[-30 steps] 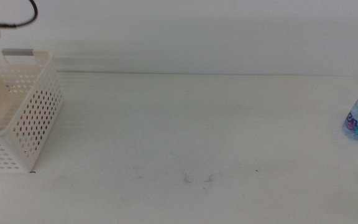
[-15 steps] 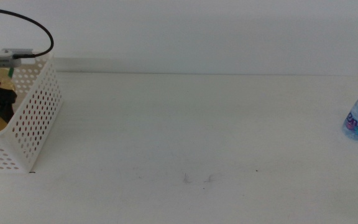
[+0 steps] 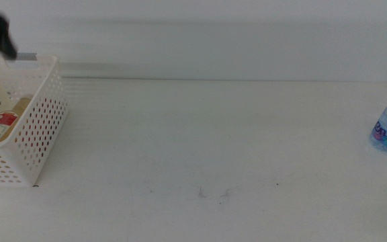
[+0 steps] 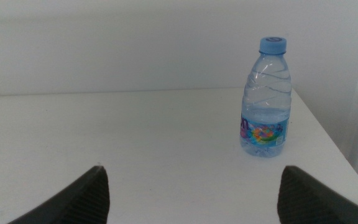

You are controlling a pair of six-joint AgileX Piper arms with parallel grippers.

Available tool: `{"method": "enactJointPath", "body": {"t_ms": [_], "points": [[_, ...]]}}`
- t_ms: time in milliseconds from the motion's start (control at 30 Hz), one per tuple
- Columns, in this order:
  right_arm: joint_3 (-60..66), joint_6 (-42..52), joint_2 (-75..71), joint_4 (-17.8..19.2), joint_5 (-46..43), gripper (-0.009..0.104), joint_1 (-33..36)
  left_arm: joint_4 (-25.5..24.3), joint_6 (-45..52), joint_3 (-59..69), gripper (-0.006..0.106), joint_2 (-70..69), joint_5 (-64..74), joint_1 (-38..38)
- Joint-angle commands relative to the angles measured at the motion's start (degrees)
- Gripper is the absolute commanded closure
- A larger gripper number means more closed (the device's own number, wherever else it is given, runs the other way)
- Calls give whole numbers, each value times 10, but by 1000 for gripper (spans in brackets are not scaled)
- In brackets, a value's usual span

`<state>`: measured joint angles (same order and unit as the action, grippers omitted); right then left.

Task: Use arms to grab the bottles and put them into the dustbin to the left of the table.

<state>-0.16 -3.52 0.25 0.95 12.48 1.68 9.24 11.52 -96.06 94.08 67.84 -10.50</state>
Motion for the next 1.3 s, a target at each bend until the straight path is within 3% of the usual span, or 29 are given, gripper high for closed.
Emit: {"method": "enactJointPath", "body": {"t_ms": [0,100,167,233,333,467,1267], "points": [[2,3,-2,2,-4,5,-3,55,8,-6,7,-80,21,31],[2,3,-2,2,-4,5,-3,183,64,7,7,-183,21,100],[2,3,-2,2,-4,5,-3,235,96,31,7,-235,21,164],[2,3,-2,2,-4,5,-3,224,107,59,7,-275,21,235],[2,3,-2,2,-4,5,-3,154,106,86,7,-311,21,329],[2,3,-2,2,-4,5,-3,128,112,94,7,-322,8,387],[2,3,-2,2,-4,5,-3,138,112,94,7,-321,-45,396]]}}
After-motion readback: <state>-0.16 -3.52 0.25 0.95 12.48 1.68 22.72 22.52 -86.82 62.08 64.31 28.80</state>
